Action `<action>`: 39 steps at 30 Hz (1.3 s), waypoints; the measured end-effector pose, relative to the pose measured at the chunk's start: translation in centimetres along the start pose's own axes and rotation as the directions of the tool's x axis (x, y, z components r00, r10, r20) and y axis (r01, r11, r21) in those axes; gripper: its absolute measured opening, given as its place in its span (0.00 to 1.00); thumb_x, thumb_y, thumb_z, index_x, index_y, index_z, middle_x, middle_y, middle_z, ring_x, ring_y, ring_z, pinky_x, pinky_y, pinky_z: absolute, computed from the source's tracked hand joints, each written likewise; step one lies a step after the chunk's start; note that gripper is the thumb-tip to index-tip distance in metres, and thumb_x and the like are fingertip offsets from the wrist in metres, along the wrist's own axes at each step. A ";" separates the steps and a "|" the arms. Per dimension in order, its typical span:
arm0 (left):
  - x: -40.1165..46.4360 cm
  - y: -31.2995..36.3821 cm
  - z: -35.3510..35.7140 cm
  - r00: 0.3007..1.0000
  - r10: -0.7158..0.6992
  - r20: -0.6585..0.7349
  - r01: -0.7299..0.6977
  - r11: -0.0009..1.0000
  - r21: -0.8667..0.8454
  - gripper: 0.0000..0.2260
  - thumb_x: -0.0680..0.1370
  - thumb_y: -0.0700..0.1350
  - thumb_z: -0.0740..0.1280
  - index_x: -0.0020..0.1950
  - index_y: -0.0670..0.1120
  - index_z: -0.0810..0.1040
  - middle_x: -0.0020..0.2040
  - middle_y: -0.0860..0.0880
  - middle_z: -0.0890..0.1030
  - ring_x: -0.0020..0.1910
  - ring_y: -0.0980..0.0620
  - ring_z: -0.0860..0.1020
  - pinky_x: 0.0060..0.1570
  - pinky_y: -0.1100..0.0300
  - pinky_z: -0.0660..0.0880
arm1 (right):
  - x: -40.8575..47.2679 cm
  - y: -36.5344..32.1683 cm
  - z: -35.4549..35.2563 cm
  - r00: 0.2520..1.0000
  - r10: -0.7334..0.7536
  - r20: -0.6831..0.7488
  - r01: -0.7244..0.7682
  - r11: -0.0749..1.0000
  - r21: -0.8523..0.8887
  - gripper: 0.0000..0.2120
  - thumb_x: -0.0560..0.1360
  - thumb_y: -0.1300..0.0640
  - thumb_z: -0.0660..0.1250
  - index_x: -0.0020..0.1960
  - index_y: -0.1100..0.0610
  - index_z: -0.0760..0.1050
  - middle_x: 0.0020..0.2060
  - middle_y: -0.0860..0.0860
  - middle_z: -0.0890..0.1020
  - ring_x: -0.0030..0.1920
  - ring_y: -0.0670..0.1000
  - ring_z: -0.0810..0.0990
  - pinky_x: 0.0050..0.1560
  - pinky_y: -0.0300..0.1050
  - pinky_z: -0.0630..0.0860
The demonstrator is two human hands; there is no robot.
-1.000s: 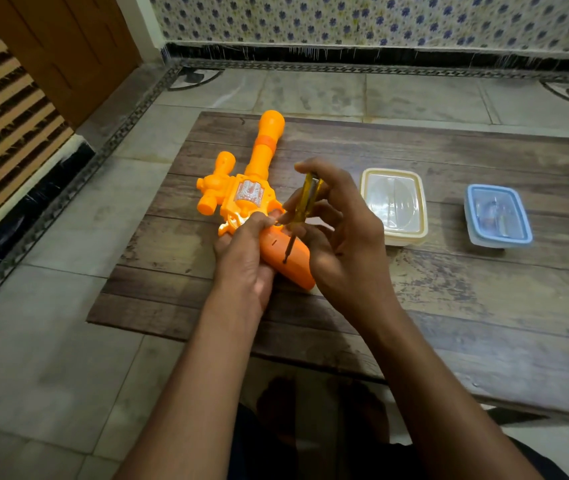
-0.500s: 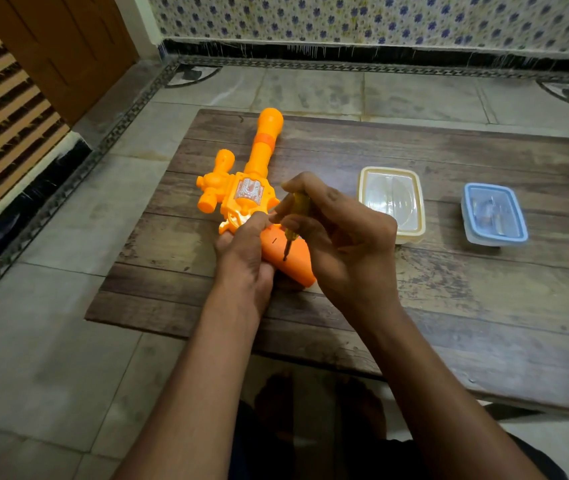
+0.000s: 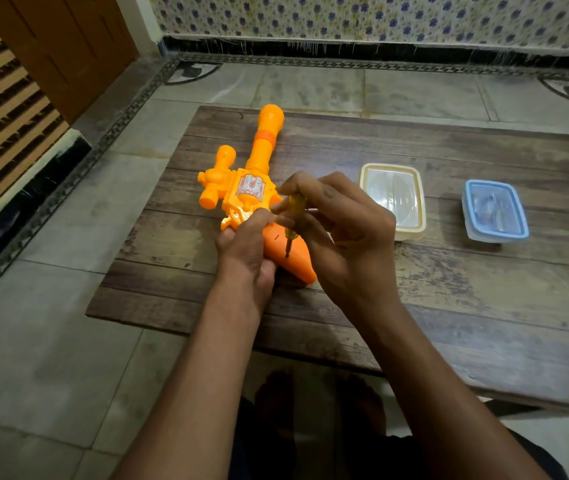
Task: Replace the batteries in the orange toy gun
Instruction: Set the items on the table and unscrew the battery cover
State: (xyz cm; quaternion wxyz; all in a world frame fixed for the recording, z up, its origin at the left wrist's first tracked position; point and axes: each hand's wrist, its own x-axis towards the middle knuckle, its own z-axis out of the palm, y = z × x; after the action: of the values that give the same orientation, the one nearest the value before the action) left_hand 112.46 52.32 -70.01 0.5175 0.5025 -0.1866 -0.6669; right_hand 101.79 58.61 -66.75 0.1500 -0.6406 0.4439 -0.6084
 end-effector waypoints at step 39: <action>0.2 0.0 0.1 0.996 -0.040 -0.085 0.037 0.998 -0.043 0.27 0.70 0.35 0.74 0.69 0.41 0.77 0.59 0.37 0.85 0.58 0.37 0.85 0.57 0.34 0.81 | 0.1 0.1 -0.1 0.997 0.078 -0.004 -0.078 0.995 0.065 0.20 0.75 0.80 0.63 0.62 0.67 0.80 0.48 0.56 0.86 0.51 0.53 0.87 0.56 0.51 0.82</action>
State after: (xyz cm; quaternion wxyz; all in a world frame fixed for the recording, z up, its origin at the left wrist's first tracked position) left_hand 112.41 52.12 -70.02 0.5224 0.5235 -0.1406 -0.6582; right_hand 101.63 58.50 -66.68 0.1930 -0.6157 0.4491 -0.6180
